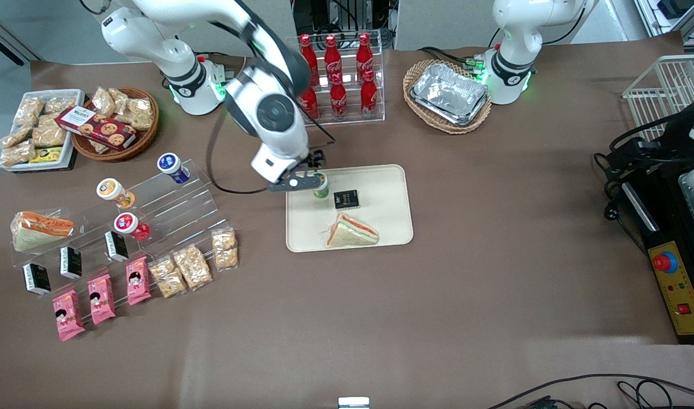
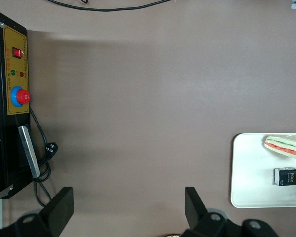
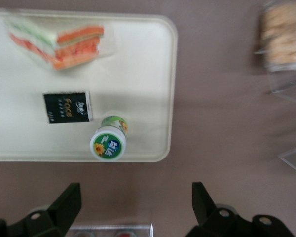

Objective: Place green gum on tray

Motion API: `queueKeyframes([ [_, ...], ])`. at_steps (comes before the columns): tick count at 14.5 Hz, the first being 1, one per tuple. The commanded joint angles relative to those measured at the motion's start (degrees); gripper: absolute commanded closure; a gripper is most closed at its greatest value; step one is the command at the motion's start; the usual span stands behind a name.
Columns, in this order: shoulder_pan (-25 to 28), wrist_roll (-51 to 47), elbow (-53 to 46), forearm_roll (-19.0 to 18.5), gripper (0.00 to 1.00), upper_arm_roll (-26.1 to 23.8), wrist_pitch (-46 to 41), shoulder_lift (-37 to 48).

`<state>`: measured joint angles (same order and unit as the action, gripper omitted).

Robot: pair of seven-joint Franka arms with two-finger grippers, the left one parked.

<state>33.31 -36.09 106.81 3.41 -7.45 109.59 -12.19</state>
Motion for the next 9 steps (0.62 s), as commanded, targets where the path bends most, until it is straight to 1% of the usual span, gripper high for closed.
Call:
queueKeyframes([
  [1, -6.6, 0.0, -12.5, -0.2, 0.0, -0.1, -12.3, 1.2],
  [3, -11.7, 0.9, -12.8, -0.3, 0.0, -0.2, -13.0, 5.4],
  [4, -14.3, 3.4, -12.8, -0.5, 0.0, -0.1, -14.0, 7.2],
  [5, -16.9, 5.7, -12.8, -1.6, 0.0, -0.1, -14.8, 8.7],
  [6, -19.4, 7.7, -12.7, -4.0, 0.0, -0.1, -15.2, 10.4],
  [7, -22.0, 10.4, -12.8, -4.9, 0.0, 0.2, -16.4, 11.5],
  [9, -26.6, 18.8, -12.7, -4.6, 0.0, 2.4, -17.9, 13.1],
])
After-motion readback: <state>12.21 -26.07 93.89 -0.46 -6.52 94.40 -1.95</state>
